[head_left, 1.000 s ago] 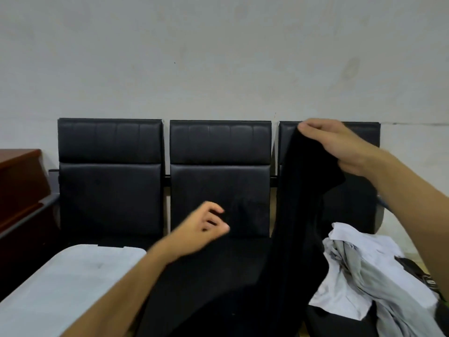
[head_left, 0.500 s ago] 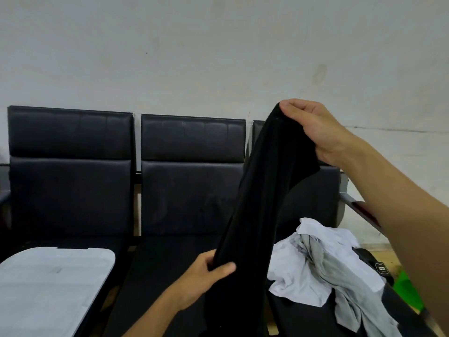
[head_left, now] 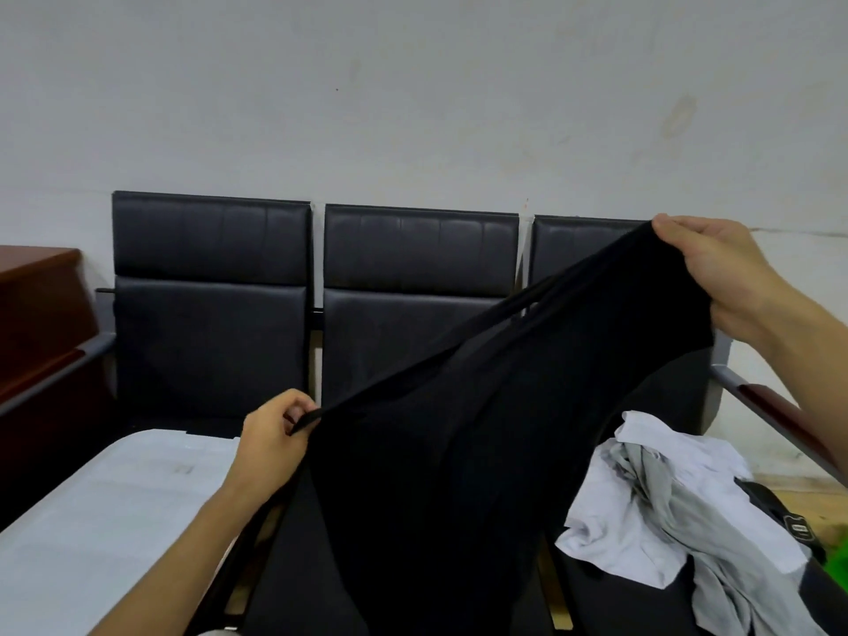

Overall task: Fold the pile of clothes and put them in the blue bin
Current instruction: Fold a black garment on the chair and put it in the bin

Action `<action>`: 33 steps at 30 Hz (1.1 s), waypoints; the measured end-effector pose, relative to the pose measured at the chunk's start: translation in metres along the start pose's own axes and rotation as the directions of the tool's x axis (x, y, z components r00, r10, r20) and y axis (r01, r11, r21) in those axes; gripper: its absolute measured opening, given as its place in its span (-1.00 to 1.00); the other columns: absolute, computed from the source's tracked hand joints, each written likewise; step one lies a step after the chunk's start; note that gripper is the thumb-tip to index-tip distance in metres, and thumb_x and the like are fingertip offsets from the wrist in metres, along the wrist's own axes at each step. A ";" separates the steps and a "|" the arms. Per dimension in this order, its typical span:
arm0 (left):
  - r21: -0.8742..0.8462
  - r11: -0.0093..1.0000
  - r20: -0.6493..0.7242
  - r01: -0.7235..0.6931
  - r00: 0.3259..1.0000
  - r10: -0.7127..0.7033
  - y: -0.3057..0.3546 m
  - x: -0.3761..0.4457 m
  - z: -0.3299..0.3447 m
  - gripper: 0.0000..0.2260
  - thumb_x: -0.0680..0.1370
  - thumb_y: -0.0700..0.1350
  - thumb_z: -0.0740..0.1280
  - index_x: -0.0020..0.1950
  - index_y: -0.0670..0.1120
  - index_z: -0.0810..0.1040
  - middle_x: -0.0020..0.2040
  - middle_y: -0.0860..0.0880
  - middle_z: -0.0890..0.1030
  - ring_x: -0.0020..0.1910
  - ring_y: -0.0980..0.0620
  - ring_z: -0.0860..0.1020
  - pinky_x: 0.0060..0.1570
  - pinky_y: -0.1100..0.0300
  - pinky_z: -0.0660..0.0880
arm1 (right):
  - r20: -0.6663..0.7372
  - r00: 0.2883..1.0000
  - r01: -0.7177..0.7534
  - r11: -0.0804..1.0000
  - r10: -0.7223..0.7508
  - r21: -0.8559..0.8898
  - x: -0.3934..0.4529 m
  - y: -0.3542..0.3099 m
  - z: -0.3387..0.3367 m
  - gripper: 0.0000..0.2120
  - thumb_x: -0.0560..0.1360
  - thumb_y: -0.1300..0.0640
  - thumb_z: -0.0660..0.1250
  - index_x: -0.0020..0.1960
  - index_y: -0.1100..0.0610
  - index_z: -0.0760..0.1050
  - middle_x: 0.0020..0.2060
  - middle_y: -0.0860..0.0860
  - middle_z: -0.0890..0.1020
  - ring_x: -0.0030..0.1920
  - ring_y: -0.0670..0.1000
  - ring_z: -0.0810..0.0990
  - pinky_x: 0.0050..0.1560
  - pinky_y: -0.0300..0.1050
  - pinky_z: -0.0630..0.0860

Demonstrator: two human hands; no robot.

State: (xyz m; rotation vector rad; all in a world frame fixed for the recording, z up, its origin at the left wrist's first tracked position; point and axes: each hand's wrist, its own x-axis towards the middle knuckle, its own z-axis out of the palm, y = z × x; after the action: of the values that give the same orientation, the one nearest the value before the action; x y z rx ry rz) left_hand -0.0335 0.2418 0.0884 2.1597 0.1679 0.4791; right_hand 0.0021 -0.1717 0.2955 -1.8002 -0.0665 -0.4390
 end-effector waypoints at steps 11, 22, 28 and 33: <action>-0.038 0.911 0.411 0.412 0.837 -0.361 0.076 -0.001 0.007 -0.80 0.55 -0.45 0.17 -0.24 -0.35 0.49 -0.51 -0.23 0.57 -0.49 -0.17 0.59 -0.34 0.03 0.60 | 0.298 0.933 0.340 0.765 -0.202 -0.548 -0.036 0.050 0.067 -0.80 0.45 0.11 0.47 0.06 0.05 0.57 -0.07 0.03 0.65 -0.09 -0.01 0.62 0.01 -0.08 0.52; 0.018 0.998 0.583 0.064 0.810 -0.062 0.085 -0.021 0.030 -0.49 0.54 0.22 0.33 -0.05 -0.28 0.60 -0.33 -0.18 0.66 -0.41 0.02 0.62 -0.26 0.17 0.56 | 0.637 0.769 -0.007 0.997 0.055 -0.077 -0.118 0.105 0.186 -0.76 0.63 0.10 0.26 -0.12 0.13 0.63 -0.19 0.08 0.69 -0.14 0.04 0.67 -0.05 -0.04 0.60; -0.012 0.999 0.712 -0.039 0.701 0.036 0.005 -0.036 0.029 -0.85 0.51 -0.08 0.46 0.00 -0.14 0.67 -0.09 -0.04 0.72 -0.09 0.08 0.68 -0.04 0.13 0.62 | 0.374 0.880 -0.432 0.823 0.294 0.368 -0.086 0.106 0.176 -0.70 0.65 0.07 0.21 0.10 0.29 0.58 0.04 0.24 0.69 0.07 0.18 0.65 0.17 0.10 0.55; 0.341 0.930 0.550 -0.140 0.832 -0.077 -0.062 -0.016 0.022 -0.93 0.47 -0.12 0.38 -0.06 0.00 0.59 -0.19 0.07 0.66 -0.17 0.11 0.64 -0.05 0.02 0.60 | 0.175 0.920 -0.392 0.824 0.351 0.409 -0.050 0.111 0.146 -0.72 0.67 0.08 0.18 -0.04 0.17 0.60 -0.12 0.11 0.71 -0.10 0.06 0.69 -0.11 -0.07 0.64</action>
State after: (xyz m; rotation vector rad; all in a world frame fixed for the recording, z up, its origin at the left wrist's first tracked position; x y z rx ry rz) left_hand -0.0363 0.2570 0.0223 2.5811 -0.1180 -0.2045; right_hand 0.0240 -0.0555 0.1469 -1.3410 0.1157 -0.0463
